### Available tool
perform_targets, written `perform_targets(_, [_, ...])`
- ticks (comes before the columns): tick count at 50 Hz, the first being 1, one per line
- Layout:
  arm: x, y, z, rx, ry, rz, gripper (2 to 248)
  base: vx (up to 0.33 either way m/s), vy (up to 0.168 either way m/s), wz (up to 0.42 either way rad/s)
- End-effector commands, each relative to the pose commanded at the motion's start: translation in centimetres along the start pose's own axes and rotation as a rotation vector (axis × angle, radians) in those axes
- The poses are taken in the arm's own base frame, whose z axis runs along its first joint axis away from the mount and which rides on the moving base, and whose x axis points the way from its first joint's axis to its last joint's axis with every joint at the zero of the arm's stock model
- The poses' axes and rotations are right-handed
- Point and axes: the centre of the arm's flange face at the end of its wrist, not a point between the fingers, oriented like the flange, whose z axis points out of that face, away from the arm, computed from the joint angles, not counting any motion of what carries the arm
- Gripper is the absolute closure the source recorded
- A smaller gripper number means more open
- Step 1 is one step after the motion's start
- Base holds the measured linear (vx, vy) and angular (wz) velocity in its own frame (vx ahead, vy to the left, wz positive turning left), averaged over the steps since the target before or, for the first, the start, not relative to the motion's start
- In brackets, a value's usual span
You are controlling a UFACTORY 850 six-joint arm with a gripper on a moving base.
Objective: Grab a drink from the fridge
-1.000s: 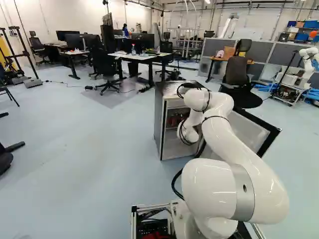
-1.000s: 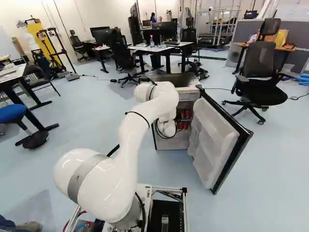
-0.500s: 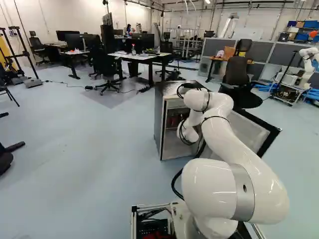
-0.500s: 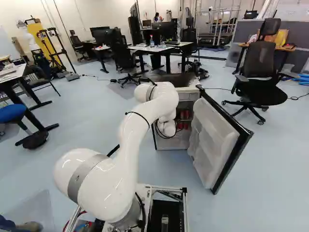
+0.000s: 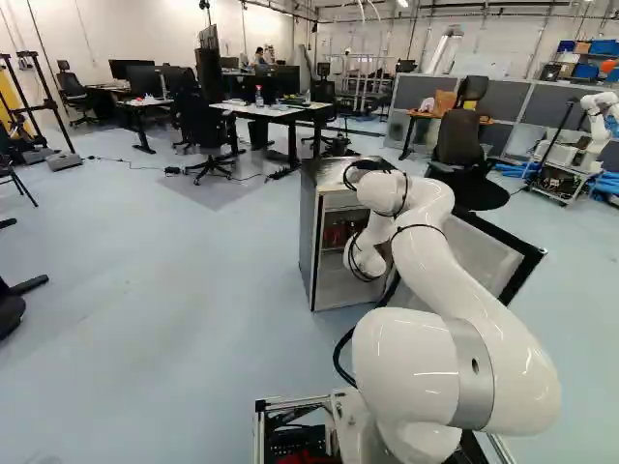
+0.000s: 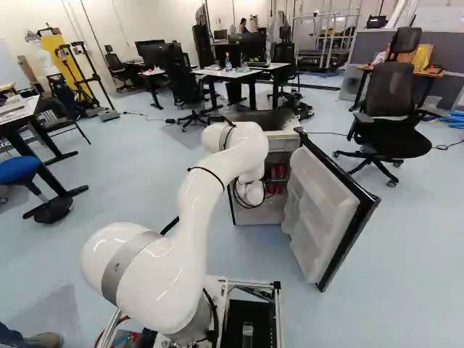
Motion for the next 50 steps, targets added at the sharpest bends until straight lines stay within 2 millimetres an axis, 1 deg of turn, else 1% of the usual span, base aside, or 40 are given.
perform_targets(20, [0.3, -0.1, -1.9, -0.001, -0.033, 0.008, 159, 0.000, 0.000, 0.000])
perform_targets(50, [4.2, -0.1, -5.9, -0.006, -0.062, 0.016, 159, 0.000, 0.000, 0.000])
